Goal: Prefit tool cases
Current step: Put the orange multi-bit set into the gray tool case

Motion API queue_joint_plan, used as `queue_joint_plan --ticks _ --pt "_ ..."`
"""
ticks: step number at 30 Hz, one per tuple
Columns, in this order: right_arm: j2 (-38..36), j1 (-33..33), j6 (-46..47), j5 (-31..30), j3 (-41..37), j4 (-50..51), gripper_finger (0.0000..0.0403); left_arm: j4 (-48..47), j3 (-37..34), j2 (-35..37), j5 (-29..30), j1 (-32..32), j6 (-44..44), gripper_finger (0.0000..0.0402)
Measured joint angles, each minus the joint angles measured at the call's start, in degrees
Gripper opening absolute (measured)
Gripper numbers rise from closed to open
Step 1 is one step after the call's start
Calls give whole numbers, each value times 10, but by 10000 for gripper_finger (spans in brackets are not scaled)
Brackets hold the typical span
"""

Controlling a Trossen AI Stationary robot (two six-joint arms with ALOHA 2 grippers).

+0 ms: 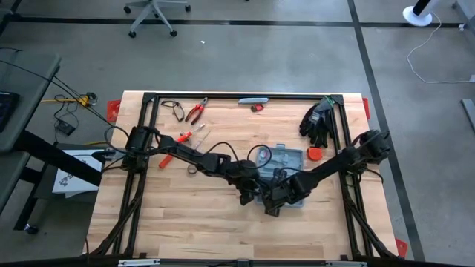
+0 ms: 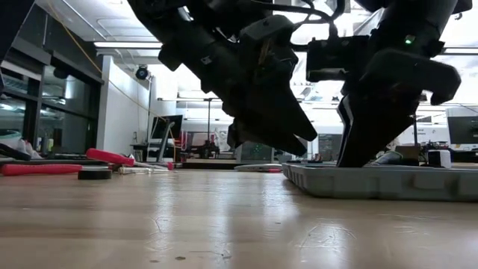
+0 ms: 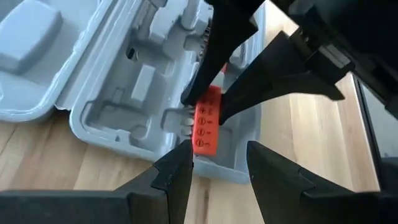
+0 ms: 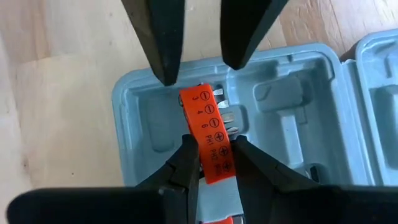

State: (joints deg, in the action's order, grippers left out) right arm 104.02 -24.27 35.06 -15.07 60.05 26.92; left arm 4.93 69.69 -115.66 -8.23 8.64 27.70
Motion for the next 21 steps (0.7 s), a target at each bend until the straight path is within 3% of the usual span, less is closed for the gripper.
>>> queue_joint_plan --ticks 21 --pt "15 16 20 -6 0 -53 77 -25 0 -3 15 0 -75 142"
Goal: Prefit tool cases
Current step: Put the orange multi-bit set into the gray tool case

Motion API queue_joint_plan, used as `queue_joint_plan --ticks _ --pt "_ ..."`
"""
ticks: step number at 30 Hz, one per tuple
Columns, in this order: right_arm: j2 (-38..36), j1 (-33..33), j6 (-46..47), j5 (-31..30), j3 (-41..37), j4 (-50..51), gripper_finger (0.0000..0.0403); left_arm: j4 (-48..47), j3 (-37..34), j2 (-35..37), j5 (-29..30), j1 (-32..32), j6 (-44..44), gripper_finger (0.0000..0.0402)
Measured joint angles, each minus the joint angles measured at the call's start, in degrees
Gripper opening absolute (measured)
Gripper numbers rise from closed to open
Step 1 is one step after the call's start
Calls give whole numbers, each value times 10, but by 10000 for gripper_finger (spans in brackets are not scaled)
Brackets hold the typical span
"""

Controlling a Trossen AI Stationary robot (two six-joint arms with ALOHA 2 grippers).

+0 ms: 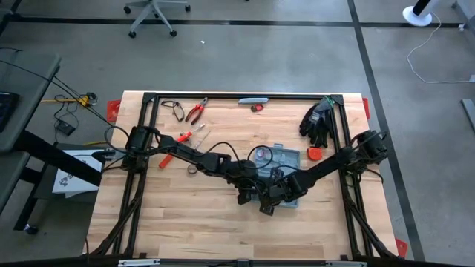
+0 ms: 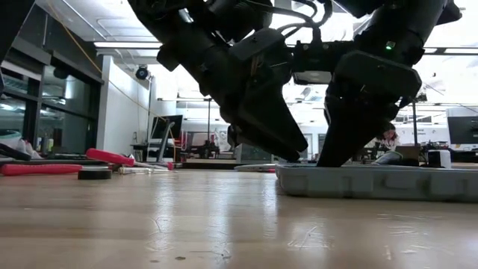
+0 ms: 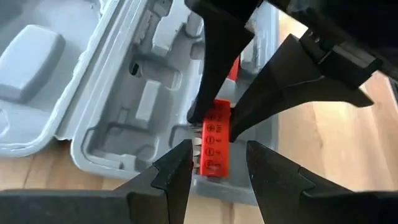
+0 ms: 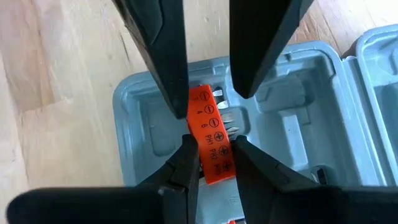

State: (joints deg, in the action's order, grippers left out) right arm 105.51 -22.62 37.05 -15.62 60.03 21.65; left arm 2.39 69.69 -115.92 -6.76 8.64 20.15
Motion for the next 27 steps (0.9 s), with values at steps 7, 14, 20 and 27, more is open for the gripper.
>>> queue_joint_plan --ticks 7,14,20,27 --pt "0 0 0 8 0 1 77 11 1 -25 -8 4 4 110" --pt "0 0 -1 17 0 -2 77 9 2 -32 -14 2 18 9" --pt "0 1 0 15 0 -6 77 4 0 -19 -15 -3 12 1" --pt "11 1 0 16 1 -8 77 -2 -1 -4 -23 4 -3 0"
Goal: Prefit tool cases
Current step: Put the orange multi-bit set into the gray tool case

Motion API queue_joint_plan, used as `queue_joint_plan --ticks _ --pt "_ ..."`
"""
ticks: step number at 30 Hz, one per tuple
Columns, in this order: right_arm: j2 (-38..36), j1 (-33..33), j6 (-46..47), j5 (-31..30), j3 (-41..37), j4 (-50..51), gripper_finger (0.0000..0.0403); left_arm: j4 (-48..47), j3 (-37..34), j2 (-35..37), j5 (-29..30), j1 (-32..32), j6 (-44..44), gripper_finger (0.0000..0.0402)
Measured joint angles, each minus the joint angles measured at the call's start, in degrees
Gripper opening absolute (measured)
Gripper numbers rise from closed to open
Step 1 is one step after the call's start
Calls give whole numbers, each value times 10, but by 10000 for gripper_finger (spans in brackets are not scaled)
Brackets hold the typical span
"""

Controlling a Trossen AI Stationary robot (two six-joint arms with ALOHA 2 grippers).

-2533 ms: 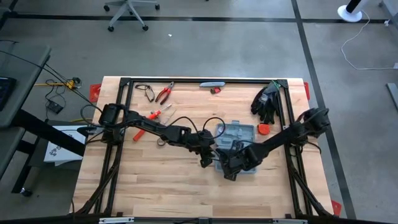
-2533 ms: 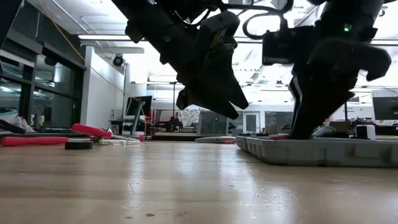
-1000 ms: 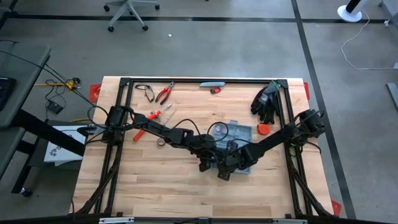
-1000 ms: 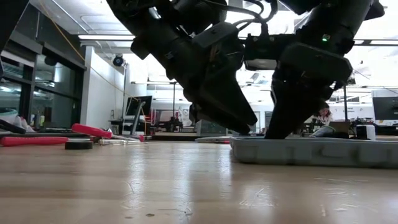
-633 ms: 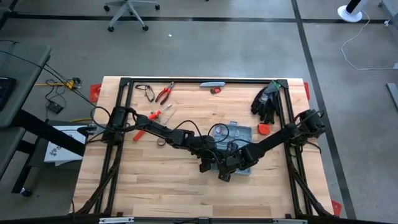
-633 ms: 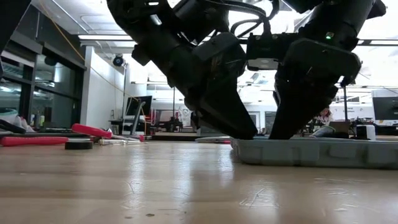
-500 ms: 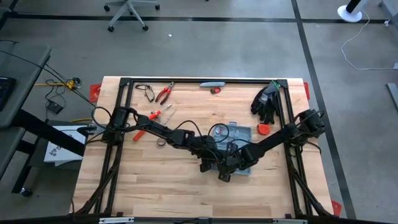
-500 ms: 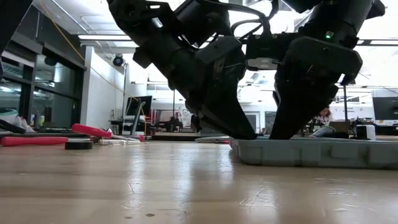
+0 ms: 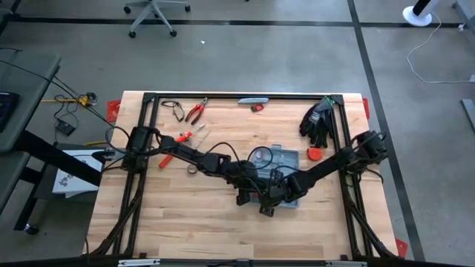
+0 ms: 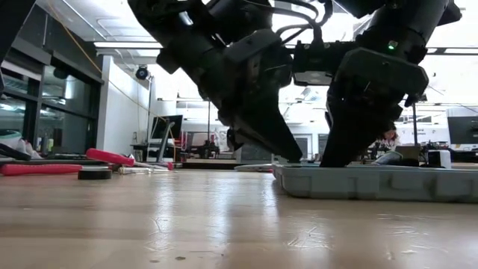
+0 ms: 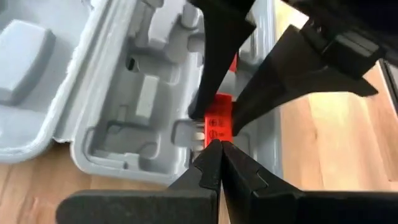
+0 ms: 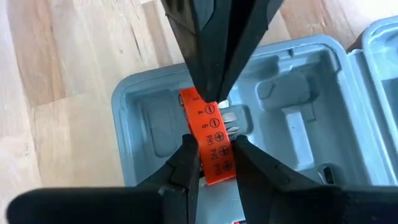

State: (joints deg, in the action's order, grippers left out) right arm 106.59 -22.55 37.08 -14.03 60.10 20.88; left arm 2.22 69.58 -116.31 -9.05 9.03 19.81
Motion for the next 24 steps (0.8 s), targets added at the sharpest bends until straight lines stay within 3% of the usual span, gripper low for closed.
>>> queue_joint_plan --ticks 24 --pt "12 -1 -3 10 -1 -13 77 6 0 -11 -11 15 -67 0"
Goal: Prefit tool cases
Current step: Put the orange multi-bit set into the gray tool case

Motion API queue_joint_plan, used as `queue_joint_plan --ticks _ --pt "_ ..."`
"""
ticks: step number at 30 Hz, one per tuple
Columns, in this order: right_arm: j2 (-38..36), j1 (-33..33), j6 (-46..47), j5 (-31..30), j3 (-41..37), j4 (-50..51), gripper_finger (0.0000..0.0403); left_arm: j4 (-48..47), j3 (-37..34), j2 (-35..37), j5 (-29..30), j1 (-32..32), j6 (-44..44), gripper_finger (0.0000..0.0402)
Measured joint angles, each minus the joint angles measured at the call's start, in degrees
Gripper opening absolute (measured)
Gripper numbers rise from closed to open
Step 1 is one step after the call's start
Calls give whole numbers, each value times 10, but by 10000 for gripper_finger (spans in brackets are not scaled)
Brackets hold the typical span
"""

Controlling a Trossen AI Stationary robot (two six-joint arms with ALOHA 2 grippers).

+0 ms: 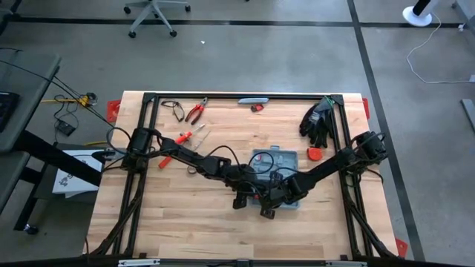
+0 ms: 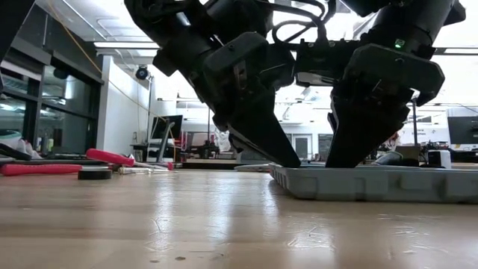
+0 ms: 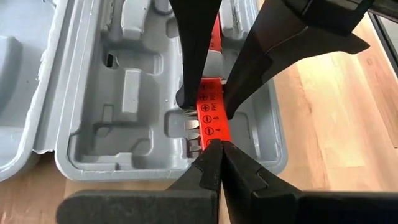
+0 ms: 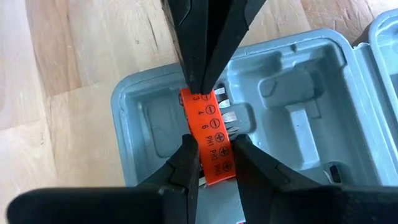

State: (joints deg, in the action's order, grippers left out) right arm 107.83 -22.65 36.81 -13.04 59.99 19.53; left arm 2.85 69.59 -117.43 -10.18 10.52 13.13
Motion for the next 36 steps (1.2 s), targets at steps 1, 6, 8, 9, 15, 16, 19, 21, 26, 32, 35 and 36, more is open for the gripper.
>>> queue_joint_plan --ticks 1,6,8,9,15,16,19,21,26,32,35,36 --pt "0 0 0 0 0 0 77 2 0 0 0 0 -2 0" --pt "0 0 2 2 0 0 77 9 0 -1 -10 -1 0 0" --pt "0 0 2 2 0 1 77 14 0 -2 -11 -1 0 0" --pt "0 0 2 2 0 1 77 18 -1 -2 -12 -1 0 0" --pt "0 -1 2 4 0 2 77 30 -2 -2 -17 -3 -1 0" --pt "0 -1 2 3 -1 2 77 30 -2 -2 -17 -3 -3 0" --pt "0 -2 2 1 -1 2 77 43 -2 -1 -18 -4 -15 0" --pt "0 -3 3 3 0 0 77 64 -1 0 -18 -4 -16 0" --pt "1 -2 2 10 0 -8 77 86 4 -3 -24 -3 -18 0" --pt "1 -1 0 14 0 -5 77 87 8 -19 -41 -3 -14 0" --pt "1 -2 0 15 0 -3 77 79 9 -26 -42 -3 -13 0" --pt "1 -2 2 15 0 -3 77 72 9 -26 -42 -3 -13 0"
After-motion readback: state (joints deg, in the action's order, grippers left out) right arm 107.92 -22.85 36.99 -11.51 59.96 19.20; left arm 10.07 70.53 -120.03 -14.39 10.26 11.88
